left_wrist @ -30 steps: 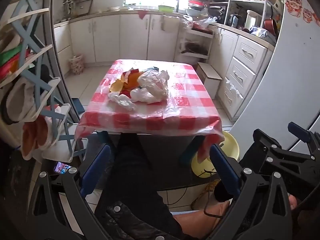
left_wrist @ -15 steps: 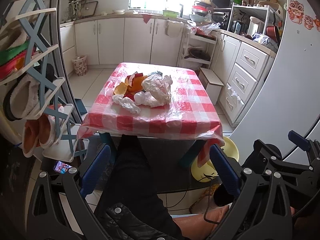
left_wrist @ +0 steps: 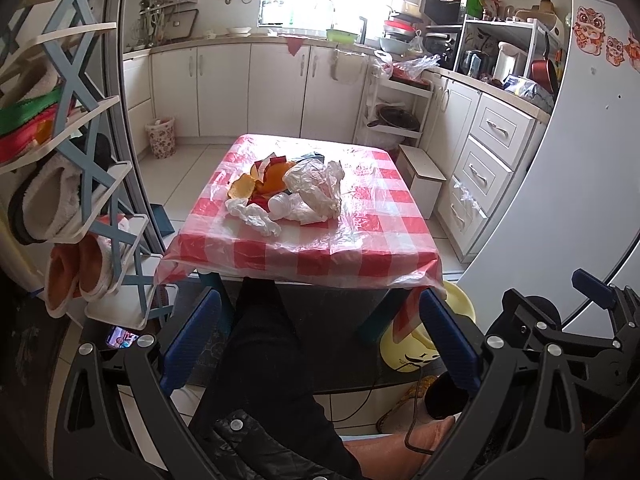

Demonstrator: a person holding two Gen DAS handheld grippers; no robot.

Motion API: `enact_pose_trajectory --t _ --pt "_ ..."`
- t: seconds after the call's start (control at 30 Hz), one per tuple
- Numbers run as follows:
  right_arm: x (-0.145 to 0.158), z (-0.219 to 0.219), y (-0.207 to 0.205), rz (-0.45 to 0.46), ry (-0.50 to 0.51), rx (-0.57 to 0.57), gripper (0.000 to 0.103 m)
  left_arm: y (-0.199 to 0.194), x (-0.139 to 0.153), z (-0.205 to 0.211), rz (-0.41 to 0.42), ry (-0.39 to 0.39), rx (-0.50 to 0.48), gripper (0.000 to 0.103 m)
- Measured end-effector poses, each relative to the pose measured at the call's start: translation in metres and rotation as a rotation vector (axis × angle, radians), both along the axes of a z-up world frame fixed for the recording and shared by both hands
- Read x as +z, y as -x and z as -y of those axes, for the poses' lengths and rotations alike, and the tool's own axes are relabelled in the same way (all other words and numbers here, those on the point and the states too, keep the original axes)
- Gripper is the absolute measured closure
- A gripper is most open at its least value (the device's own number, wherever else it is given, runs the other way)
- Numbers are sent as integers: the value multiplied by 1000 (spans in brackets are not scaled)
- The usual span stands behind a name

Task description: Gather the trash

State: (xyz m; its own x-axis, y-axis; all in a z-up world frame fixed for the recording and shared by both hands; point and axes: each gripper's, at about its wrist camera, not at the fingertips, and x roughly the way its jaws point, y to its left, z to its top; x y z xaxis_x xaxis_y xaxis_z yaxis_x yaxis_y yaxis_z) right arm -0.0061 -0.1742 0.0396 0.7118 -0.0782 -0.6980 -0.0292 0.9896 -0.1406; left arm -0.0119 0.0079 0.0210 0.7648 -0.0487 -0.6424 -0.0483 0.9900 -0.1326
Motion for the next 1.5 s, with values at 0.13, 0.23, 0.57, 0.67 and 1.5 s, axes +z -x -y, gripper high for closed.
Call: enact_pose_trajectory --t 0.13,0.23,0.57,0.67,1.5 --pt "0 -2 0 -1 0 5 7 1 2 -3 14 11 -2 8" --pt "0 -3 0 -1 1 11 7 4 2 2 21 11 -5 8" --pt "1 -6 3 10 6 21 7 6 5 -1 35 9 -3 8" --pt "0 -9 3 9 9 27 7 7 5 -2 36 10 -3 8" --pt "1 -23 6 21 31 55 7 11 8 -15 63 0 30 8"
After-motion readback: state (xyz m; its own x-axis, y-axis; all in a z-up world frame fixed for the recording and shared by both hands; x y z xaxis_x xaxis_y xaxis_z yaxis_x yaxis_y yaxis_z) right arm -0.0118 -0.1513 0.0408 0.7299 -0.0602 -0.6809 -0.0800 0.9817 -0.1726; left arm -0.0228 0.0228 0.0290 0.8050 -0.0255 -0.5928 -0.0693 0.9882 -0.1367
